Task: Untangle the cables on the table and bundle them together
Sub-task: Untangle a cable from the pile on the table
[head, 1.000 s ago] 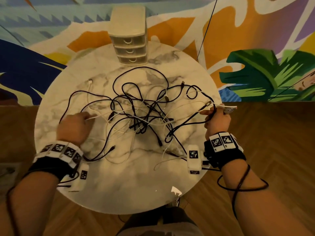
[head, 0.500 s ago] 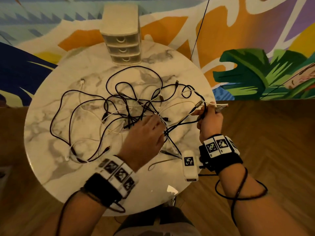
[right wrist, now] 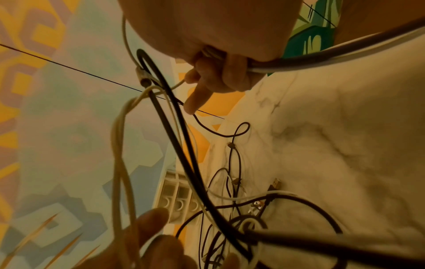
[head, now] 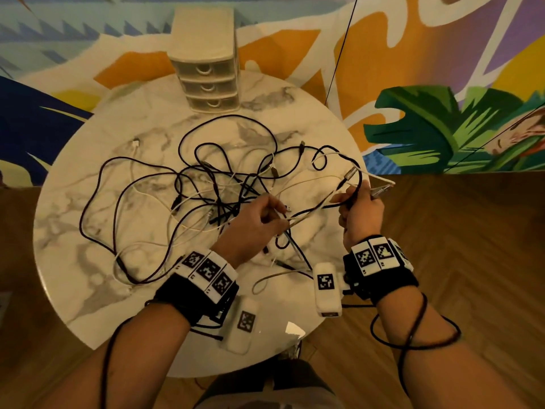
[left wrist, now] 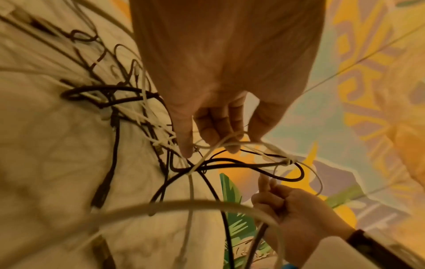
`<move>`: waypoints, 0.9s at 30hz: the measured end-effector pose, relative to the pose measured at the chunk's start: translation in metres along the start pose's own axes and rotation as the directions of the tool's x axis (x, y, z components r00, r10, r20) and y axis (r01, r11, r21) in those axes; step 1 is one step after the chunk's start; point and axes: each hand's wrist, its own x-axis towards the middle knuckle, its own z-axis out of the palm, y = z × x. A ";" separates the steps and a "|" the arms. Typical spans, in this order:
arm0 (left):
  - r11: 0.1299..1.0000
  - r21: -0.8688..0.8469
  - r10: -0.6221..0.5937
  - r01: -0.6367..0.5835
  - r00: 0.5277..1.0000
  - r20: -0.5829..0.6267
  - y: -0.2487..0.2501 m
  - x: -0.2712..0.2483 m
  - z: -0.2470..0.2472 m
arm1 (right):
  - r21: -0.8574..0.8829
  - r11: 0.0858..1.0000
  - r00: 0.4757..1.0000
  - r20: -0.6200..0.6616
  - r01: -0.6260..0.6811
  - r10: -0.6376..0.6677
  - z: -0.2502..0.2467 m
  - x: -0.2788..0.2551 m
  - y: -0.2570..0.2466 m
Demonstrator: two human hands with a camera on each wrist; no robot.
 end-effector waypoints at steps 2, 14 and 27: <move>0.996 0.065 0.056 -0.058 0.998 0.035 0.001 -0.001 -0.003 | 0.005 1.000 1.000 -0.002 -0.010 0.010 -0.001 0.001 -0.001; 0.940 0.250 0.191 -0.232 0.965 0.177 0.022 0.008 -0.018 | -0.066 0.998 0.996 -0.083 -0.019 0.014 -0.007 0.003 0.005; 0.215 0.875 0.622 -0.434 0.751 0.220 0.076 0.008 -0.029 | -0.229 0.964 0.990 0.027 0.138 -0.135 -0.013 0.012 0.027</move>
